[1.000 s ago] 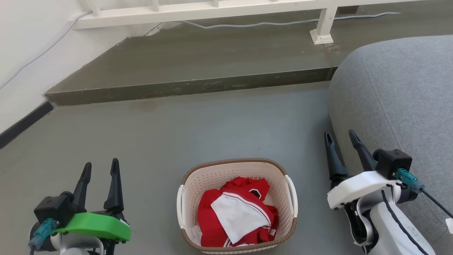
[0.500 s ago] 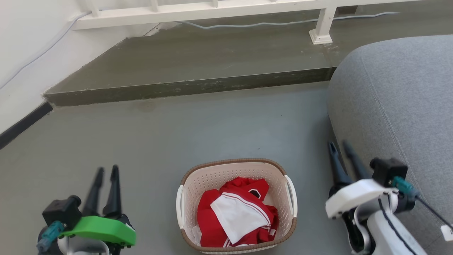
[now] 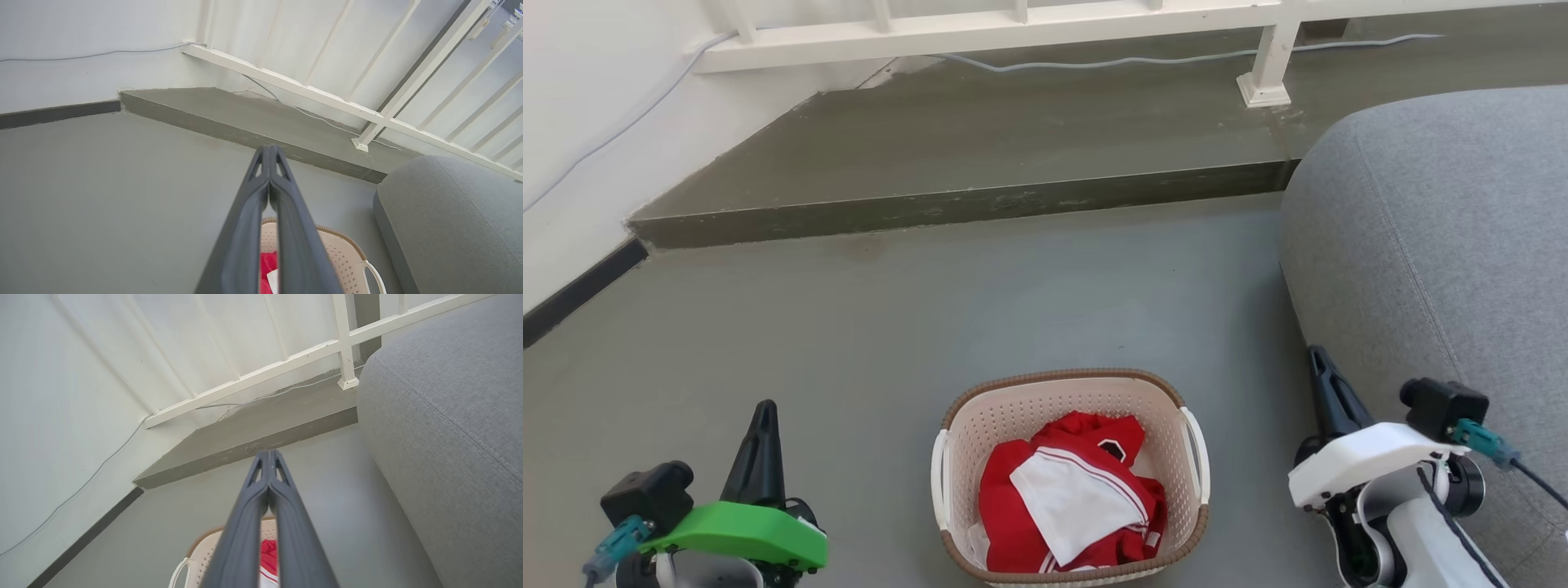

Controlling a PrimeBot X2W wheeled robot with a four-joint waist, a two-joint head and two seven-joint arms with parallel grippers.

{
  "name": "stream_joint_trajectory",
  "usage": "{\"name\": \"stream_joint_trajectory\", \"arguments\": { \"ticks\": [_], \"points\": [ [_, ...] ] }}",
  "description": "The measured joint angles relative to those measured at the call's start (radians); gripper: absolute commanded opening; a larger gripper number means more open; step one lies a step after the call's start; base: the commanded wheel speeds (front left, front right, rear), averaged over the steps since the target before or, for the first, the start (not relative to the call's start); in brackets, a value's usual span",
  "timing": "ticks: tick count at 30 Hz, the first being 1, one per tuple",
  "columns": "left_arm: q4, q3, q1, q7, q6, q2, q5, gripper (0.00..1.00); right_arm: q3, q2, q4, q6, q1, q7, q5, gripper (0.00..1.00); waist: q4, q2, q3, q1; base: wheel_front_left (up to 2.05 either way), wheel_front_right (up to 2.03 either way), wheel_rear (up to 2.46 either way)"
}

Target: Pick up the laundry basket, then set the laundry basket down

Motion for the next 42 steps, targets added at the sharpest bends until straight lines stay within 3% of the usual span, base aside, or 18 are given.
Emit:
{"name": "stream_joint_trajectory", "arguments": {
  "ticks": [42],
  "points": [
    [0.012, 0.064, -0.007, 0.150, -0.001, -0.001, -0.478, 0.00, -0.166, 0.022, -0.019, 0.075, 0.000, 0.147, 0.513, 0.00, 0.012, 0.0000, -0.025, 0.0000, 0.00, 0.00, 0.00]
  ]
}}
